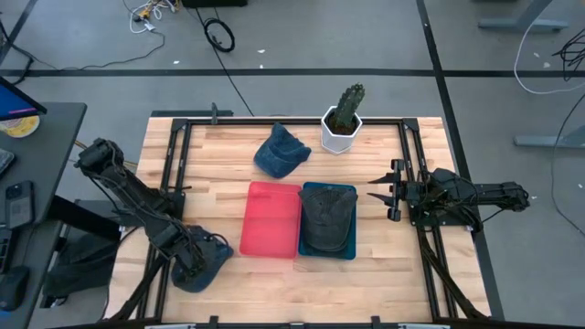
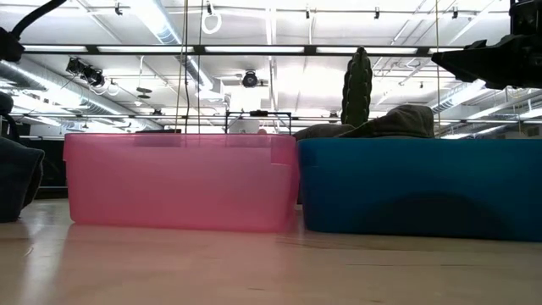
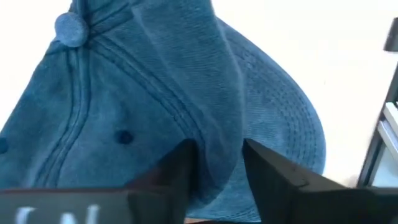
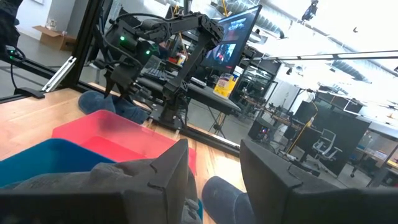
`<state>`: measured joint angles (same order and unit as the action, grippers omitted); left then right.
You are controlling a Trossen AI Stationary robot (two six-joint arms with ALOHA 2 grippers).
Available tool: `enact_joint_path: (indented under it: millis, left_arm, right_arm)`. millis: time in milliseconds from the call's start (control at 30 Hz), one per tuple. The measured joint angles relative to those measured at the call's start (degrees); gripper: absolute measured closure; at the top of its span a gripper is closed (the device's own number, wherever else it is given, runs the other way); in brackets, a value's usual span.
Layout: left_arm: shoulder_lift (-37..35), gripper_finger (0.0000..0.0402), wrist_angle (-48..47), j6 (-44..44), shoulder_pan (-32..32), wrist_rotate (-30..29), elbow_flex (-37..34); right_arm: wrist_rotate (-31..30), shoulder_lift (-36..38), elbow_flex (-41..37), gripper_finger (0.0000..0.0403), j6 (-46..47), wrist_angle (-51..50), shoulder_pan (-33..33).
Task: Pick & Place hat
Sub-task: Put the bottom blue cap into the pink bin
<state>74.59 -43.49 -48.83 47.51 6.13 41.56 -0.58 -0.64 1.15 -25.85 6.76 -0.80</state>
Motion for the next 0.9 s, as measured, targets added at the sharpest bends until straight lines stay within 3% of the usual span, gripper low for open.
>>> enact_joint_path:
  millis: [200,733,900]
  left_arm:
    - [0.0,0.0384,0.6,0.6,0.0,4.2,0.0]
    - [-0.1,0.0395,1.6,3.0,0.0,7.1,0.1]
    - [-0.1,0.0395,0.9,3.8,-0.1,7.5,3.0]
  right_arm:
    - [0.0,0.0,0.0,0.0254,0.0,0.0,0.0]
    - [0.0,0.0,0.0,0.0254,0.0,0.0,0.0]
    - [0.0,0.0,0.0,0.0254,0.0,0.0,0.0]
